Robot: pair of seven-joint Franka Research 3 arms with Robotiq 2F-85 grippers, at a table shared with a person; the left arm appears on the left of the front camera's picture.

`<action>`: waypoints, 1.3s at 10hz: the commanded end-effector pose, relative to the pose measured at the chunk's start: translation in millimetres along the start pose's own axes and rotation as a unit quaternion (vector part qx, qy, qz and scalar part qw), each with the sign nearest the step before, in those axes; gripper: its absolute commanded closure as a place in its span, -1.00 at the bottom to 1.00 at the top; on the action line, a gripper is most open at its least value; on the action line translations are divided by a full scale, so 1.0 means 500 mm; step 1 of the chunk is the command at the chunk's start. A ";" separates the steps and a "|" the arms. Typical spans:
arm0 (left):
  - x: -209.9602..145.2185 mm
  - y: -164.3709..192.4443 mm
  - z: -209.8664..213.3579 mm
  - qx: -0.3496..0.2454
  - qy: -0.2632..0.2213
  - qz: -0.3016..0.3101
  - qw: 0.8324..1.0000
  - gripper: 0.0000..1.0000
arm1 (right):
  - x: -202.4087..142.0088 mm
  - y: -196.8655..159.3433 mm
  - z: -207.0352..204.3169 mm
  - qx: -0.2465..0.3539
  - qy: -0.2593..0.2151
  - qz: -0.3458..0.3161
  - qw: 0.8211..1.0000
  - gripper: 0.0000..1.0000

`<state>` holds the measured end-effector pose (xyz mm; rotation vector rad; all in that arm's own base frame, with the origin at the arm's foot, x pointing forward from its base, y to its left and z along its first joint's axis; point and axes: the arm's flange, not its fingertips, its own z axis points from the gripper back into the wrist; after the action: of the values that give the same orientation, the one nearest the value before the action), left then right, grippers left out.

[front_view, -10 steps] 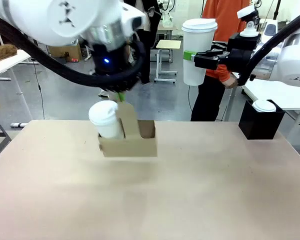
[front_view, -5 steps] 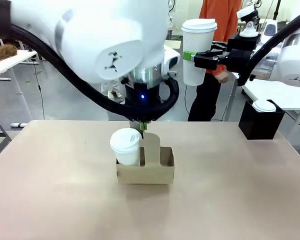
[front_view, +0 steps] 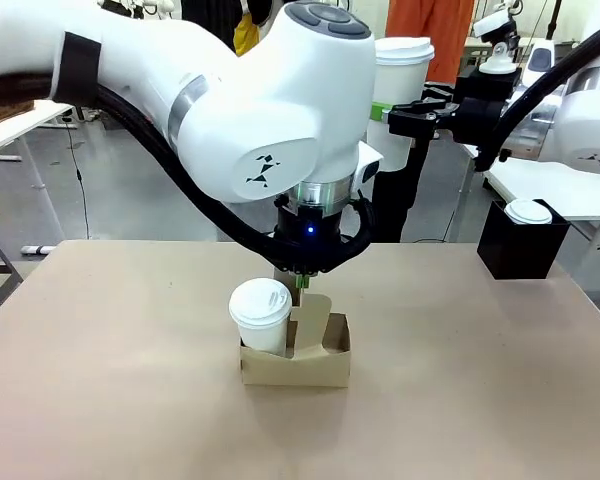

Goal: Pour a drink into a cup and package it in a carrier.
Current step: Position the Cup Carrier in the center of the table, then insert the held 600 ml Paper Cup into the Cup Carrier.

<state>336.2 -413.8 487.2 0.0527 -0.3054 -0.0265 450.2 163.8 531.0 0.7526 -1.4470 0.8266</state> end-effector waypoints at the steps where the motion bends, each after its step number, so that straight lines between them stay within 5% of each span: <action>1: -0.002 0.008 0.004 0.003 -0.004 0.003 1.000 0.96 | 0.005 0.002 -0.006 0.000 -0.009 -0.001 1.000 -0.54; 5: -0.002 0.008 0.004 0.003 -0.004 0.003 1.000 0.96 | 0.005 0.002 -0.006 0.000 -0.009 -0.001 1.000 -0.54; 6: 0.005 0.003 0.004 -0.003 0.000 0.002 1.000 0.15 | 0.005 0.002 -0.006 0.000 -0.009 -0.001 1.000 -0.54; 7: 0.003 0.012 0.019 -0.011 -0.001 -0.015 1.000 -0.24 | 0.005 0.002 -0.006 0.000 -0.009 -0.001 1.000 -0.54; 8: 0.003 0.027 0.046 -0.023 0.004 -0.031 0.999 -1.00 | 0.000 0.000 0.000 0.000 0.000 0.000 1.000 -0.54; 10: 0.003 0.060 0.102 -0.045 0.019 -0.070 0.996 -1.00 | -0.009 -0.100 0.006 0.026 -0.012 -0.042 0.999 -0.54; 11: 0.001 0.084 0.131 -0.060 0.024 -0.090 0.994 -0.74 | -0.026 -0.129 0.017 0.039 -0.008 -0.048 0.998 -0.54; 13: 0.012 0.170 0.176 -0.064 0.025 -0.173 0.983 -1.00 | -0.063 -0.164 0.059 0.100 -0.010 -0.034 0.994 -0.54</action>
<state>319.6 -367.6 572.5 -0.0311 -0.2641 -0.2943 500.1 104.3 496.1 0.8864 -1.3832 0.8559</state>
